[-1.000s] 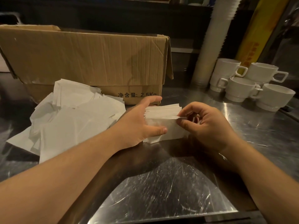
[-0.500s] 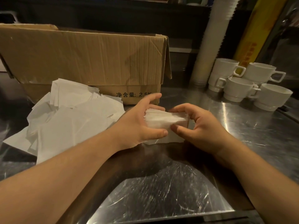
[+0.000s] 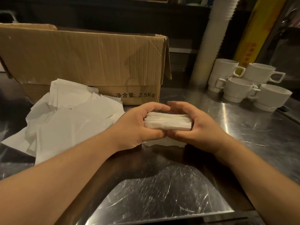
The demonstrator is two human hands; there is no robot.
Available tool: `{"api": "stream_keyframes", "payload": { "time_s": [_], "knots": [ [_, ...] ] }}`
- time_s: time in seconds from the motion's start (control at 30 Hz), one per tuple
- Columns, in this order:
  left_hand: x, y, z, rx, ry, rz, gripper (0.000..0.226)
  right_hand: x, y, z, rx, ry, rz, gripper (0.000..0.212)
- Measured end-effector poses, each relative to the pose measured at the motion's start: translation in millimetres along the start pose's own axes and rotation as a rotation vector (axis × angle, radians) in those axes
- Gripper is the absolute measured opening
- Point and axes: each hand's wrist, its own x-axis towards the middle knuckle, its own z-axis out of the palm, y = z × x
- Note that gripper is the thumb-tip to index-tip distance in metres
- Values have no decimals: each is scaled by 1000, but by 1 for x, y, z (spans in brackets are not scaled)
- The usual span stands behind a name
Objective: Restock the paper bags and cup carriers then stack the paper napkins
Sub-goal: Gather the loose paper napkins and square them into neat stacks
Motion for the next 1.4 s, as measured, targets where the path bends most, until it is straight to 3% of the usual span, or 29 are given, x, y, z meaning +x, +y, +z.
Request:
{"api": "stream_keyframes", "payload": {
  "time_s": [0.13,0.3,0.53,0.73,0.87,0.97,1.07,1.27,1.4],
  "knots": [
    [4,-1,-1,44,37,-18,67,1,3,-1,-49,24,-8,51],
    [6,-2,-4,90,-9,-64,89,3,9,1,19,-67,6,90],
    [5,2,-4,127,-45,-62,102,4,9,2,-4,-81,12,109],
    [5,2,-5,140,54,-51,98,5,10,-1,-23,9,51,74],
    [6,1,-9,92,4,-153,114,4,10,-2,-88,-7,87,33],
    [6,2,-10,131,-32,-198,119,5,10,-3,-48,11,72,27],
    [5,4,-9,137,-55,-196,116,5,7,-4,-13,-9,95,36],
    [4,2,-6,107,-91,-155,107,7,7,-1,-6,-113,112,108],
    [5,1,-8,98,-69,-159,100,7,6,-1,-55,-69,94,104]
  ]
}}
